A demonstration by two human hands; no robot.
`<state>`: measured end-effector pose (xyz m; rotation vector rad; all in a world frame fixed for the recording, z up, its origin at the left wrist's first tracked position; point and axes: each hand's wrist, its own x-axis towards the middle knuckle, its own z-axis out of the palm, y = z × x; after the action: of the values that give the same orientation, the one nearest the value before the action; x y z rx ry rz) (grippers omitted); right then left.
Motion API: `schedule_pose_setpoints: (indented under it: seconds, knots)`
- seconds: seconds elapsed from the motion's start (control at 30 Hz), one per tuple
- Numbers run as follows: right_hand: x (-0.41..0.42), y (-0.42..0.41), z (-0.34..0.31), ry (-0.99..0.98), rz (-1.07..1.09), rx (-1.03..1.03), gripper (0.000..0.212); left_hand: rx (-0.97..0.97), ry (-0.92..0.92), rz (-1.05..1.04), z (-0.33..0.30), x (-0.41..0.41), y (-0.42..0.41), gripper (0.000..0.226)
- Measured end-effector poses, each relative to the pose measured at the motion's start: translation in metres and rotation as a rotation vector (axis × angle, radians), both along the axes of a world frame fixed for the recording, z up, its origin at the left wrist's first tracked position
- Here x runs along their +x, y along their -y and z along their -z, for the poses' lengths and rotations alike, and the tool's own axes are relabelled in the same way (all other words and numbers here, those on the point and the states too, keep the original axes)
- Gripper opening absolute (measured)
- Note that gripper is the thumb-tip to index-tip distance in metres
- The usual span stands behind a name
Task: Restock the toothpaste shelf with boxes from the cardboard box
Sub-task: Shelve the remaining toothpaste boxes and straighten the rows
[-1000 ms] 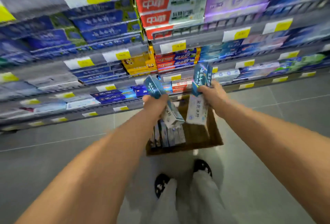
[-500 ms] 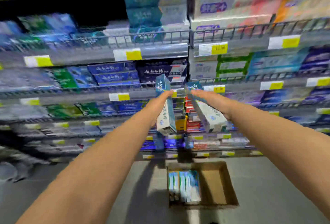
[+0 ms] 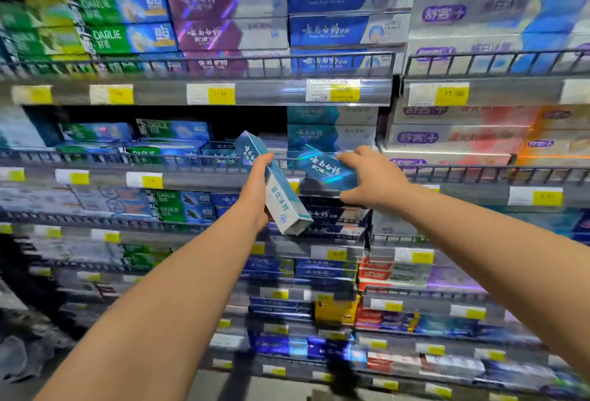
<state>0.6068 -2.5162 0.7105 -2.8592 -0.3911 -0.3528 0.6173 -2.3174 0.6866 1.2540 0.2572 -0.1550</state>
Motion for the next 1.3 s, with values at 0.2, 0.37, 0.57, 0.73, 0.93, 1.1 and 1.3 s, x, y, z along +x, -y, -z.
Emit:
schedule_pose_setpoints:
  seconds: [0.2,0.37,0.57,0.73,0.93,1.1,1.3]
  knots:
    - [0.037,-0.018,0.0,0.299,-0.086,-0.309,0.053,-0.063,0.129,-0.161,0.005,0.031,-0.016,0.03]
    - [0.07,-0.03,0.01,0.534,-0.062,-0.308,0.06,-0.077,0.139,-0.279,0.017,0.051,-0.015,0.07]
    - [0.093,-0.041,0.015,0.461,0.134,-0.268,0.07,0.016,0.151,-0.184,0.021,0.075,-0.002,0.074]
    - [0.101,-0.039,0.027,0.397,0.224,-0.205,0.062,0.088,0.157,-0.104,0.019,0.091,0.004,0.054]
    - [0.1,-0.029,0.03,0.405,0.215,-0.127,0.057,0.074,0.1,-0.127,0.02,0.098,0.017,0.063]
    - [0.07,-0.025,0.03,0.273,-0.035,0.312,0.062,-0.08,-0.023,-0.289,0.007,0.098,0.022,0.071]
    - [0.041,-0.02,0.043,0.163,-0.08,0.331,0.05,-0.199,0.001,-0.337,-0.01,0.087,0.029,0.084]
